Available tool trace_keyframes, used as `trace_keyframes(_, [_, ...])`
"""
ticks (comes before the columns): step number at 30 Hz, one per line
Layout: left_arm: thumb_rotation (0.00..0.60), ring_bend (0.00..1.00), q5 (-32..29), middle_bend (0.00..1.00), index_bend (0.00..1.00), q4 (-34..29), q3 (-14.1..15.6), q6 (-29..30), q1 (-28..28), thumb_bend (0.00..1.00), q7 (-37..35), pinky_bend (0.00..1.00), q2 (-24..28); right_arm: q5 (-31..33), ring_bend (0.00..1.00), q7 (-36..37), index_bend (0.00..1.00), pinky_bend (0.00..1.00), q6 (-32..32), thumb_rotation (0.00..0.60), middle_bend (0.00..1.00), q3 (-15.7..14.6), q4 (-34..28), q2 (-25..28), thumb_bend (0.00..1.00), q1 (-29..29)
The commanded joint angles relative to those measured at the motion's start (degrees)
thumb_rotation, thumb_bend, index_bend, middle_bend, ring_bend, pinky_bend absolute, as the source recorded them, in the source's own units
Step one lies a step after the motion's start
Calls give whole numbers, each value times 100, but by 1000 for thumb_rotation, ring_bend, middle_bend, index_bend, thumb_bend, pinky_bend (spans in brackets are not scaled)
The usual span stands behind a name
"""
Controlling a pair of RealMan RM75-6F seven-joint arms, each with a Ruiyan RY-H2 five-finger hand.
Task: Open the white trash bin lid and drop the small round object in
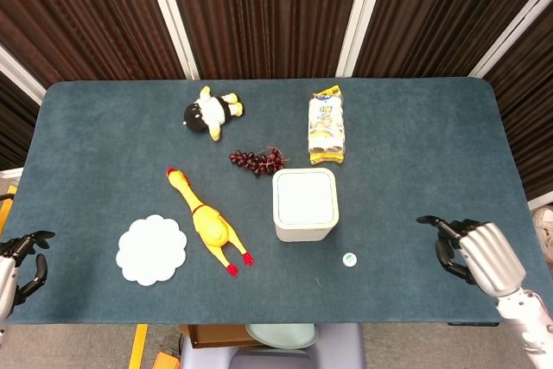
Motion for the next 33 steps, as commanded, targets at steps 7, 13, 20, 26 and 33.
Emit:
trace_keyframes(7, [600, 500, -14, 467, 335, -33, 14, -38, -4, 639, -19, 591, 32, 374, 752, -948, 525, 846, -1264, 600, 894, 210, -944, 428, 734, 655])
trace_keyframes(13, [600, 500, -27, 468, 335, -50, 11, -20, 11, 639, -103, 590, 70, 850, 752, -1538, 542, 846, -2117, 600, 894, 404, -1441, 375, 738, 1116])
trace_keyframes(20, [600, 500, -30, 470, 336, -38, -2, 24, 29, 639, -185, 591, 85, 1386, 752, -2041, 554, 846, -2731, 600, 894, 553, -1575, 104, 741, 1481])
trace_keyframes(26, [600, 500, -52, 472, 336, -27, -9, 25, 36, 640, -271, 591, 102, 1667, 752, -2346, 556, 846, -2996, 600, 894, 582, -1586, -122, 740, 1670])
trace_keyframes(33, [600, 500, 2, 476, 345, -1, -14, 75, 35, 639, -299, 591, 87, 1833, 752, -2510, 556, 846, -3097, 600, 894, 619, -1583, -362, 740, 1834])
